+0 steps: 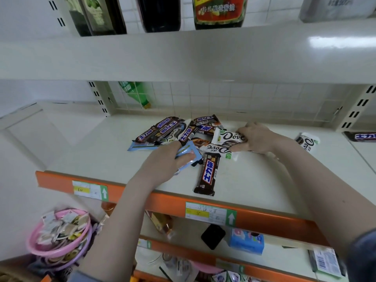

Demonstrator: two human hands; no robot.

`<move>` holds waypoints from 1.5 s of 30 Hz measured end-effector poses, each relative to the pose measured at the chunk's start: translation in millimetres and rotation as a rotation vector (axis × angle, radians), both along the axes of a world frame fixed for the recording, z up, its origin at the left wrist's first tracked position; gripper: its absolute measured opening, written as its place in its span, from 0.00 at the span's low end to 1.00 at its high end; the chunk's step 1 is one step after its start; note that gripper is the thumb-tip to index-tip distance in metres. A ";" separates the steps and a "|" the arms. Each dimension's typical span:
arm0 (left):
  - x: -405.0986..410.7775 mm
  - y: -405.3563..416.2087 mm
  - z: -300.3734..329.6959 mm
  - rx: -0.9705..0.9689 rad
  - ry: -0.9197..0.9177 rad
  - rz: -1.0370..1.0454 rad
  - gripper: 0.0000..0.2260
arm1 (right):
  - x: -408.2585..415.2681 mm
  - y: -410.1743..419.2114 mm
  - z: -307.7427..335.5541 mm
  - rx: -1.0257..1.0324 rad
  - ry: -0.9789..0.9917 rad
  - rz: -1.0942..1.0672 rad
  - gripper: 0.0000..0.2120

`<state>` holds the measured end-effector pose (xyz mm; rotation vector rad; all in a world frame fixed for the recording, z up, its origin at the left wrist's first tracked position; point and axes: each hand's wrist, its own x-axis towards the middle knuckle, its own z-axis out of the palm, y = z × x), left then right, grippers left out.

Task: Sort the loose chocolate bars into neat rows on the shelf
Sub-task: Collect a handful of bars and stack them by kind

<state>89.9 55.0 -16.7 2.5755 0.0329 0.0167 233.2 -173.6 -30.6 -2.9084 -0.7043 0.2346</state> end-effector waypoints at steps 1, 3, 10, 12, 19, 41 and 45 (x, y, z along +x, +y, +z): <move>1.0 -4.0 0.2 -0.039 -0.026 0.016 0.18 | -3.0 -0.3 0.1 0.000 -0.011 -0.005 0.29; 3.6 -10.2 -0.9 -0.089 -0.069 0.038 0.18 | -10.5 0.9 0.6 0.045 -0.017 -0.021 0.30; 12.3 -17.0 -7.9 -0.067 -0.018 -0.008 0.06 | -29.6 5.9 7.9 0.157 -0.103 -0.089 0.27; 12.0 -17.0 -9.5 -0.054 -0.027 -0.012 0.07 | -35.8 5.9 7.8 0.152 -0.173 -0.068 0.23; 2.8 -19.6 -3.2 -0.163 -0.161 0.041 0.06 | -72.0 9.6 10.5 0.411 -0.498 0.004 0.21; -26.2 -123.4 17.2 0.107 -0.331 -0.108 0.08 | -164.7 -133.1 16.9 1.207 -0.068 -0.607 0.10; -25.9 -208.8 14.2 0.162 -0.371 -0.124 0.06 | -179.3 -218.3 21.7 1.194 -0.088 -0.599 0.11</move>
